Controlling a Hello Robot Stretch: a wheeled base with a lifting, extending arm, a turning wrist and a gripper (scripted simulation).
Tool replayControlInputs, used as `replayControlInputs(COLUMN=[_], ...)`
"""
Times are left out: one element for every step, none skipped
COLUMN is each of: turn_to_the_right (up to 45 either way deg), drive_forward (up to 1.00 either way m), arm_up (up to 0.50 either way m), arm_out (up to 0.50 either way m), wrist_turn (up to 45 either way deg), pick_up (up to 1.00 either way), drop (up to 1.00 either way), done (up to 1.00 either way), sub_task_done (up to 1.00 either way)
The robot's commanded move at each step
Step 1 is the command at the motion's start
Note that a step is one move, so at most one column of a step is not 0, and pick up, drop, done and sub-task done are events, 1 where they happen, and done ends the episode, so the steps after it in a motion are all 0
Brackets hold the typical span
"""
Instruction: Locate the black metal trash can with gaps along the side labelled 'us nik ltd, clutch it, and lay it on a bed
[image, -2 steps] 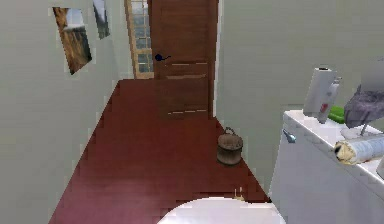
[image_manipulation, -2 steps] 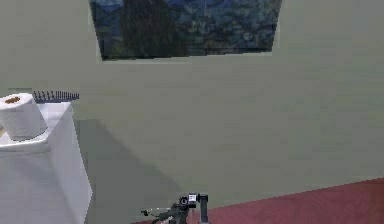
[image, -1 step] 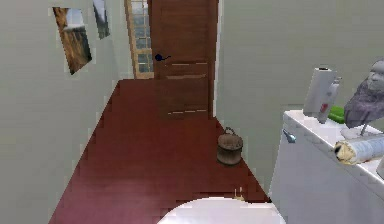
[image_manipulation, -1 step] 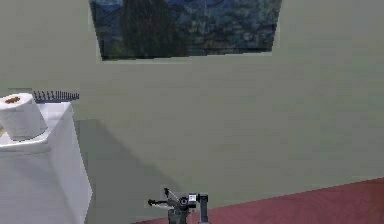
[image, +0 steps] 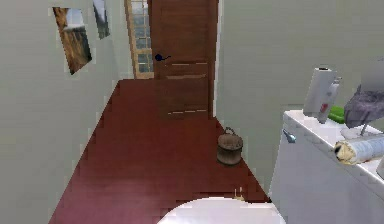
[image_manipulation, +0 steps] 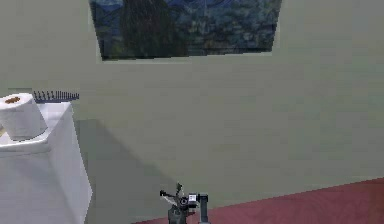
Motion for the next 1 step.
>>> replayControlInputs(turn_to_the_right=[0.0], drive_forward=[0.0], arm_up=[-0.3], arm_out=[0.0], wrist_turn=[0.0], pick_up=[0.0], drop=[0.0], done=[0.0], sub_task_done=[0.0])
